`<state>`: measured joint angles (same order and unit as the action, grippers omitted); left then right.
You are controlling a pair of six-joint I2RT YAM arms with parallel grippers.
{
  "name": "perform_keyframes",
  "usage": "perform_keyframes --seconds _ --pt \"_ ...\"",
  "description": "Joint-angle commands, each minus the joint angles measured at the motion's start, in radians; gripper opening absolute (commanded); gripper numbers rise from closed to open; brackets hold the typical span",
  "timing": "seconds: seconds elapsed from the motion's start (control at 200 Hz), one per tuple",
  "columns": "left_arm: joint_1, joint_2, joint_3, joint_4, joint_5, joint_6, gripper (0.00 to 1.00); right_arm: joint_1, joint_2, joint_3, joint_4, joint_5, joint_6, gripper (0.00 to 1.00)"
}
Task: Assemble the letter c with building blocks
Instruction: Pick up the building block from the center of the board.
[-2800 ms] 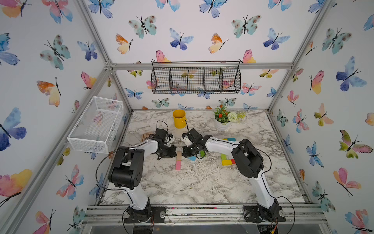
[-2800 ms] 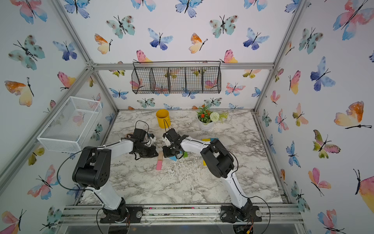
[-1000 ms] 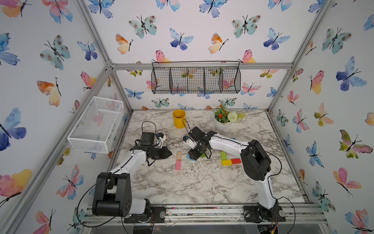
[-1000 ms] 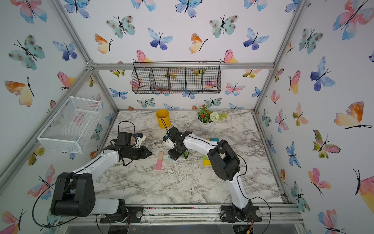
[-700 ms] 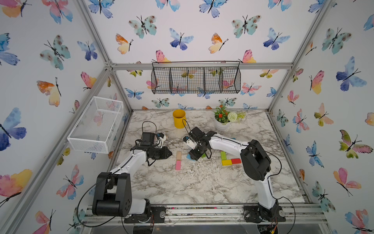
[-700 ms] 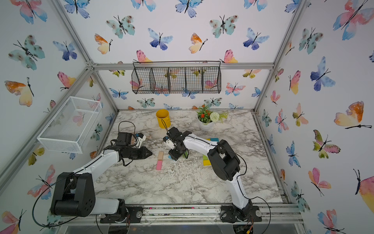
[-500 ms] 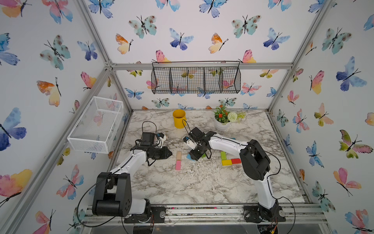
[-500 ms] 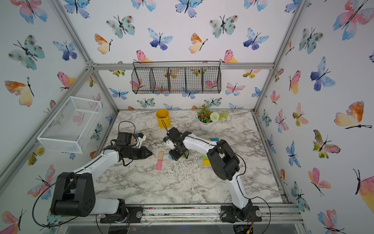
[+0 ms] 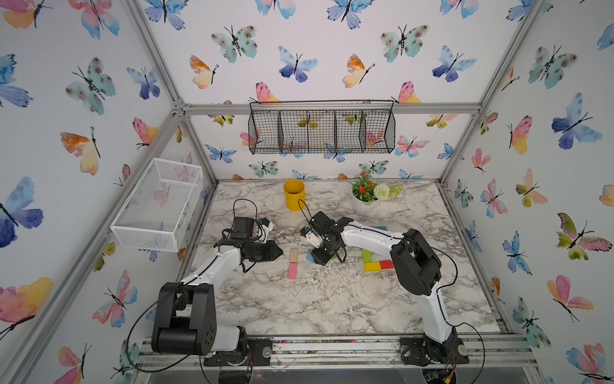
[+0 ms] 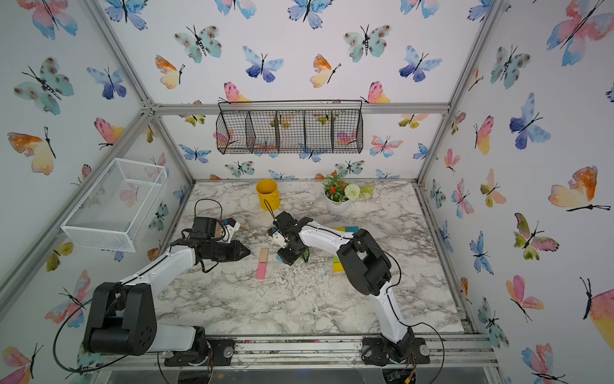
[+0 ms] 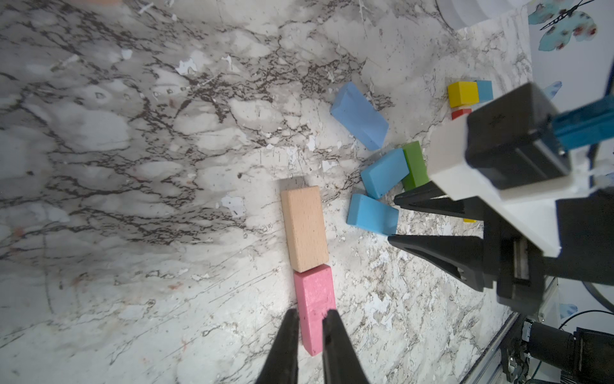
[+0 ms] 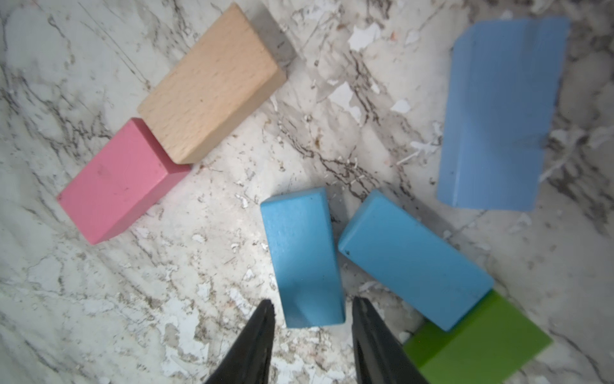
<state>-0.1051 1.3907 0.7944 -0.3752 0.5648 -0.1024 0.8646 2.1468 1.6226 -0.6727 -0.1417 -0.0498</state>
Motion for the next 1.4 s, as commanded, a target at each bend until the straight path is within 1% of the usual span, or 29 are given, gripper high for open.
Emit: perform_keyframes --seconds 0.0,0.25,0.48,0.646,0.786,0.916,1.001,1.161,1.201,1.326,1.391 --pt "-0.005 0.013 0.008 0.002 0.02 -0.002 0.18 0.005 0.025 0.003 -0.028 0.013 -0.006 0.46" --pt "-0.004 0.017 0.009 0.003 0.02 -0.004 0.18 0.013 0.037 0.004 -0.024 0.037 -0.006 0.48" --pt "-0.004 0.017 0.008 0.002 0.021 -0.005 0.18 0.027 0.044 -0.004 -0.009 0.063 -0.016 0.46" --pt "-0.005 0.015 0.008 0.002 0.02 -0.004 0.18 0.031 0.037 -0.009 0.0 0.083 -0.037 0.4" --pt "-0.004 0.015 0.008 0.002 0.02 -0.002 0.18 0.031 0.012 -0.027 0.027 0.077 -0.071 0.26" --pt "-0.005 0.01 0.006 0.004 0.019 -0.001 0.18 0.031 0.006 -0.025 0.031 0.068 -0.104 0.25" --pt "-0.004 0.006 0.005 0.001 0.015 -0.002 0.18 0.031 -0.004 -0.026 0.036 0.058 -0.13 0.22" --pt "-0.004 0.005 0.005 0.002 0.02 -0.001 0.18 0.031 -0.06 -0.068 0.109 0.043 -0.224 0.06" --pt "-0.005 0.005 0.005 0.003 0.021 -0.001 0.18 0.031 -0.075 -0.075 0.125 0.046 -0.25 0.04" --pt "-0.004 0.004 0.006 0.005 0.026 0.0 0.18 0.031 -0.098 -0.077 0.153 0.051 -0.327 0.04" --pt "-0.004 0.004 0.006 0.006 0.028 0.0 0.18 0.027 -0.098 -0.065 0.155 0.038 -0.37 0.06"
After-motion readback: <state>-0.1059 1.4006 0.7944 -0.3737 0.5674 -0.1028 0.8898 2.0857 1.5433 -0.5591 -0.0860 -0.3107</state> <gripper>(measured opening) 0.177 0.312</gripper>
